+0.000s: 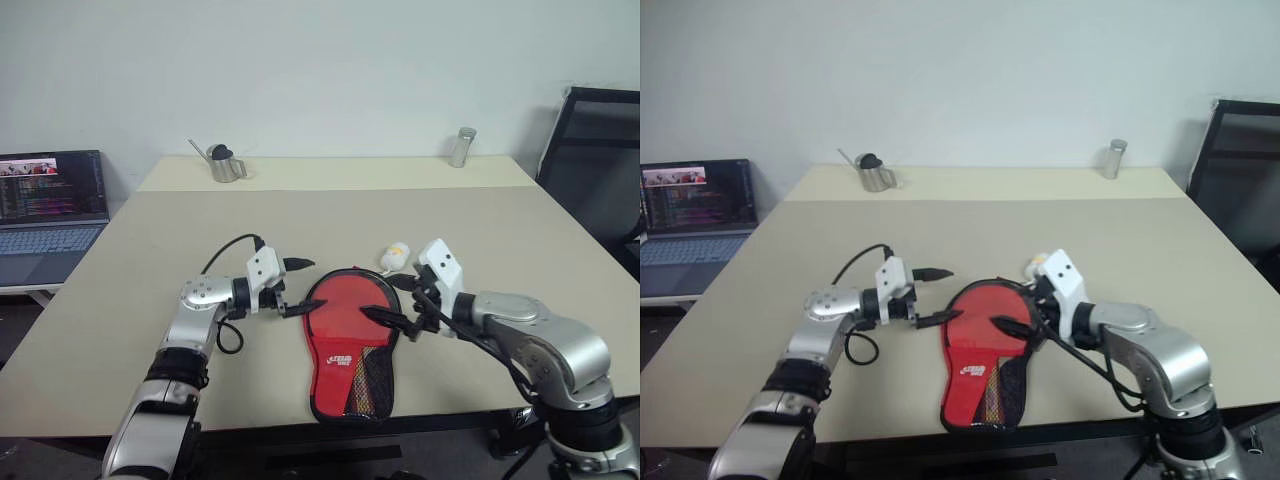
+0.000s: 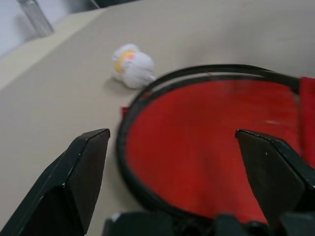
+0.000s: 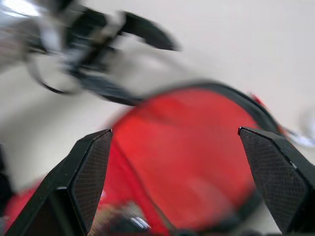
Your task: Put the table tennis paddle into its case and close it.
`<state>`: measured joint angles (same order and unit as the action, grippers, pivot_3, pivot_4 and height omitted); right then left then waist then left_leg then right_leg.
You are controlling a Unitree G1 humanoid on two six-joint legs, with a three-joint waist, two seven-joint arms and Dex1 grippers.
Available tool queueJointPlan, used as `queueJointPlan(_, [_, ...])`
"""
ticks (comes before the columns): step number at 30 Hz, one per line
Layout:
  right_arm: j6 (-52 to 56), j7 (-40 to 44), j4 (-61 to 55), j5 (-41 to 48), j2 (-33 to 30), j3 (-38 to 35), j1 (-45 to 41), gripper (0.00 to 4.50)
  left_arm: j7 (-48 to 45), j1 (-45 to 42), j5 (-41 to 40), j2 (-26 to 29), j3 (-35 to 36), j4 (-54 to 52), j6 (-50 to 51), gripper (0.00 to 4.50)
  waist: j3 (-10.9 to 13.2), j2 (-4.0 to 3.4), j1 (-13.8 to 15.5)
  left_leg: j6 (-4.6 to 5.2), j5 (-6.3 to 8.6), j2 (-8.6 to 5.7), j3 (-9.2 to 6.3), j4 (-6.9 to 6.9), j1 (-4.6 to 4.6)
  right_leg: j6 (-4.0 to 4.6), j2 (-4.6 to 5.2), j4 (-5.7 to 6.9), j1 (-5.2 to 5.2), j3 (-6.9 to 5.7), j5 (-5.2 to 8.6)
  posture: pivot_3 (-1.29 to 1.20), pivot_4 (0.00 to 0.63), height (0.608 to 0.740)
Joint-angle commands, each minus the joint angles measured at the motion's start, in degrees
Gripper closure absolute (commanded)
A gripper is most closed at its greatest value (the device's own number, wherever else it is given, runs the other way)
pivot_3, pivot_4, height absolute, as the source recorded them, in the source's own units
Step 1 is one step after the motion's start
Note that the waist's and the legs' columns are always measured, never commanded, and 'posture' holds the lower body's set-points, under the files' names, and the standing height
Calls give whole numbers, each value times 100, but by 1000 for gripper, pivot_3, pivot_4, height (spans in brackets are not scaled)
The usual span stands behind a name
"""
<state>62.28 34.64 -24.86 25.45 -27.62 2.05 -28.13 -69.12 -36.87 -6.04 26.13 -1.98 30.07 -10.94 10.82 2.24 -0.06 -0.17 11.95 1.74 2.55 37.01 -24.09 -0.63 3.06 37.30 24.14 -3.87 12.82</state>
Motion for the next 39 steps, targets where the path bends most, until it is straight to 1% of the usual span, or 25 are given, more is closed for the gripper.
queueJointPlan(1, [-249,-129,307,-79,-73,-207,-90,0,101,-30,-157,-26,-58,-487,169,49,0,0,2,0,0,0,1,0,1,1,0,2,0,1,0,0,150,740])
queueJointPlan(4, [-435,15,473,-30,-191,-222,-236,0,125,-157,-105,-127,-181,-338,165,49,0,-1,4,0,0,-1,7,-1,3,0,-3,1,0,6,0,0,150,740])
queueJointPlan(7, [-1061,383,851,-289,-586,-57,-523,0,24,-342,-36,-213,-363,-80,177,49,1,-1,6,0,0,-6,11,-1,-1,-1,-3,-5,1,5,-1,0,150,740])
queueJointPlan(10, [-2486,786,1671,-1180,-1163,493,-916,0,26,-478,70,-292,-539,251,90,49,1,-1,5,1,0,-10,22,1,2,-9,-3,-10,1,0,-5,0,150,740])
queueJointPlan(11, [-2836,879,1875,-1377,-1269,618,-990,0,30,-502,80,-312,-571,313,85,49,1,-1,4,1,0,-10,24,0,2,-10,-3,-12,0,-1,-6,0,150,740])
queueJointPlan(12, [-3403,976,2247,-1728,-1401,841,-1139,0,59,-530,115,-353,-610,397,45,49,1,-1,3,2,1,-9,28,-1,3,-11,-4,-14,0,1,-6,0,150,740])
queueJointPlan(15, [-5035,1166,3382,-2745,-1606,1517,-1571,0,135,-559,176,-454,-691,532,-24,49,1,-1,-14,5,3,-6,50,-4,4,-11,-7,-18,3,5,-6,0,150,740])
queueJointPlan(17, [-6185,1051,4157,-3450,-1623,1949,-1844,0,167,-551,197,-494,-717,533,-35,49,2,0,-18,6,3,-6,61,-5,4,-11,-8,-17,6,8,-6,0,150,740])
queueJointPlan(21, [-7817,380,5667,-4652,-1395,2583,-2498,0,235,-543,214,-533,-719,516,-9,49,4,-3,-29,6,3,-4,69,-5,5,-10,-10,-13,9,12,-6,0,150,740])
queueJointPlan(24, [-8539,-122,6659,-5240,-1082,2864,-3032,0,297,-529,218,-538,-723,479,16,49,5,-4,-36,5,3,-3,75,-4,7,-10,-9,-10,11,18,-6,0,150,740])
queueJointPlan(29, [-9144,-793,7838,-5908,-559,3142,-3722,0,344,-520,227,-567,-744,422,57,49,5,-5,-39,4,2,-1,76,-6,8,-7,-8,-7,12,19,-7,0,150,740])
queueJointPlan(30, [-9237,-916,8004,-6025,-477,3201,-3812,0,352,-518,227,-572,-748,409,64,49,5,-5,-37,4,2,-1,76,-6,8,-5,-8,-7,11,19,-9,0,150,740])
queueJointPlan(31, [-9328,-1036,8163,-6157,-393,3275,-3901,0,360,-513,225,-577,-753,387,74,49,5,-5,-37,4,2,-2,76,-5,8,17,-7,-7,11,19,-22,0,150,740])
queueJointPlan(39, [-9651,-1746,9147,-7092,105,3878,-4381,0,384,-517,254,-602,-787,333,116,49,6,-7,-40,4,2,-4,76,-5,9,18,-4,-4,11,21,-22,0,150,740])
